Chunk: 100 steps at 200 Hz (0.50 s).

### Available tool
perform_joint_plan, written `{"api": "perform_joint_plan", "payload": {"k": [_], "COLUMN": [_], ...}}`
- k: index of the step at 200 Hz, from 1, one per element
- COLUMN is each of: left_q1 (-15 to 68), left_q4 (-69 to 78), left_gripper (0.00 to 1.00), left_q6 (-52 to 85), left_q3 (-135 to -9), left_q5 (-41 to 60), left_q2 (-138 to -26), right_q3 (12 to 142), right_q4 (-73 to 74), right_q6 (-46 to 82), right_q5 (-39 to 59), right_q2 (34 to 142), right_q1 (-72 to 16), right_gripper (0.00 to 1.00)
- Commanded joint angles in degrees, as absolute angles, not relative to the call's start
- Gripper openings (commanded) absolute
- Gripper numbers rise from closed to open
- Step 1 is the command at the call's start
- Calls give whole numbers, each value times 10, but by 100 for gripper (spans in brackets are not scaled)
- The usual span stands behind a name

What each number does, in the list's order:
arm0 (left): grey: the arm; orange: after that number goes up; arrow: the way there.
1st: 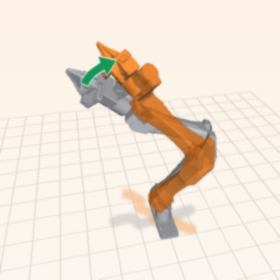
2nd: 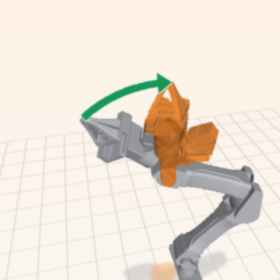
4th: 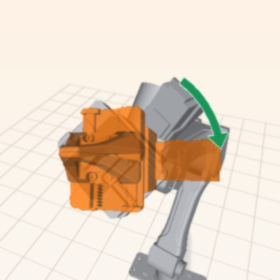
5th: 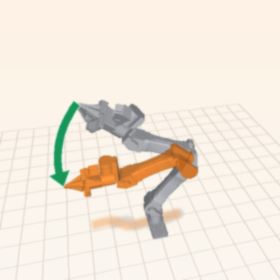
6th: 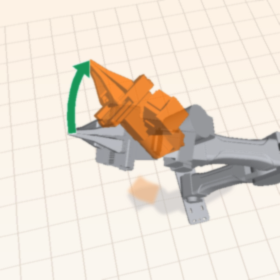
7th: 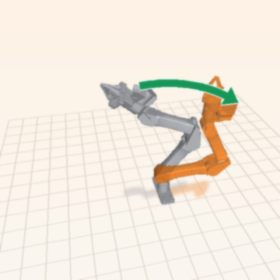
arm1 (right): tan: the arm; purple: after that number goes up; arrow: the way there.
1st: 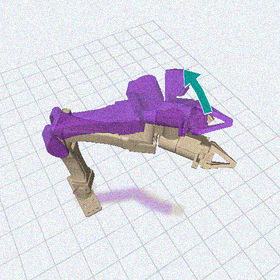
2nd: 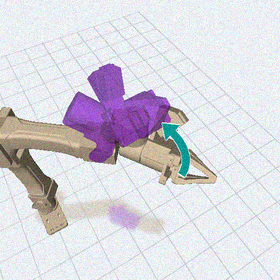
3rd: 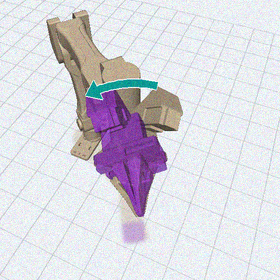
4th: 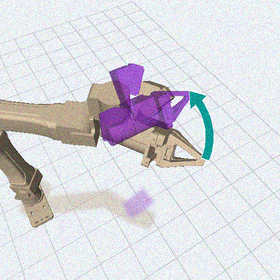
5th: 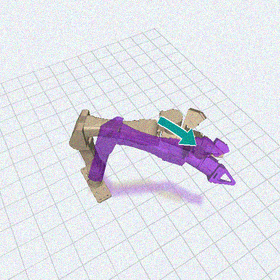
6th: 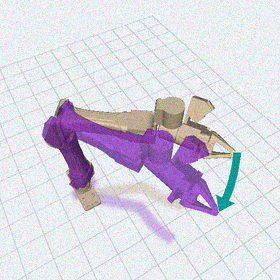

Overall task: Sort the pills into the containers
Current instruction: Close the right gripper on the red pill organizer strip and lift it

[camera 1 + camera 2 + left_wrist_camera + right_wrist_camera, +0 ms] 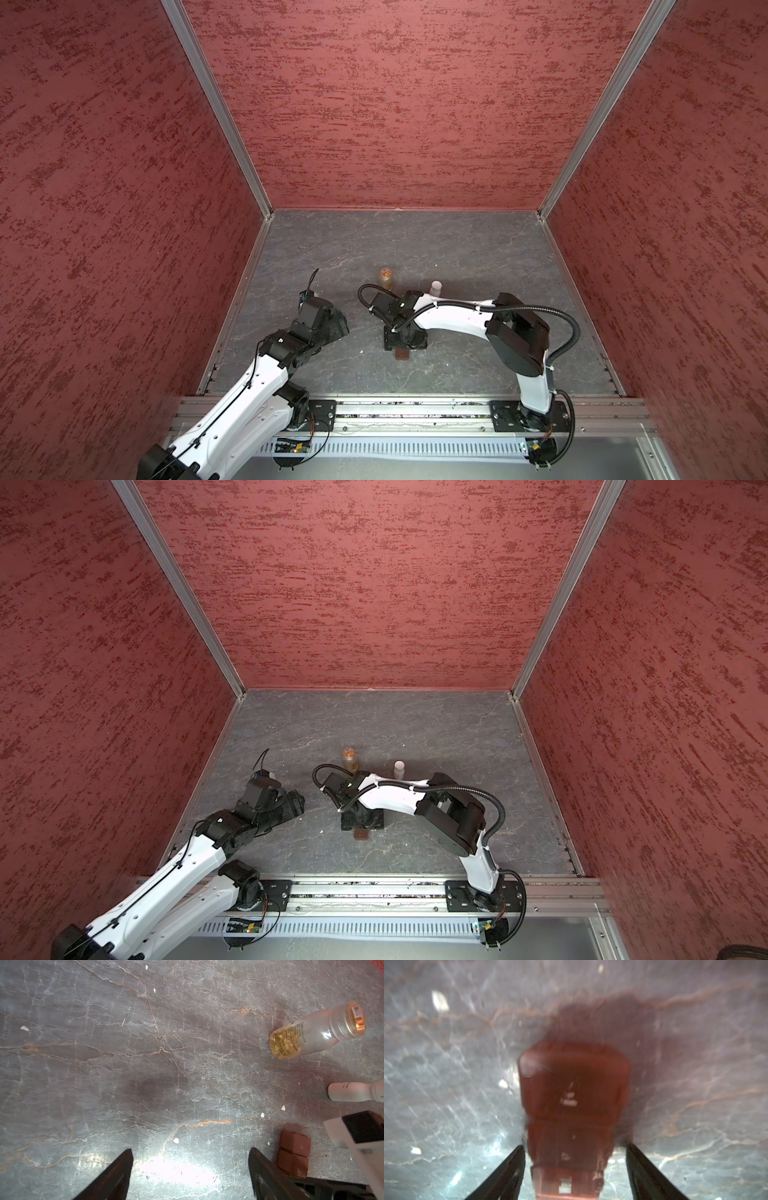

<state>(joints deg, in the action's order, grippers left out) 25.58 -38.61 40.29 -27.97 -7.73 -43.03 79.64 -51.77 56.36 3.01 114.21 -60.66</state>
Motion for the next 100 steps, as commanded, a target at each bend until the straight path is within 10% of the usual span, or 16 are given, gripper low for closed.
{"api": "perform_joint_plan", "payload": {"k": [1, 100], "left_q1": [257, 257], "left_q4": [-386, -377], "left_gripper": [87, 87], "left_q6": [405, 408], "left_q3": [-277, -272], "left_q5": [-74, -65], "left_q2": [-425, -421], "right_q3": [788, 775], "right_q4": [-506, -518], "right_q6": [593, 590], "right_q5": [44, 27], "right_q2": [1127, 1111], "right_q1": [-618, -628], "right_gripper": [75, 41]}}
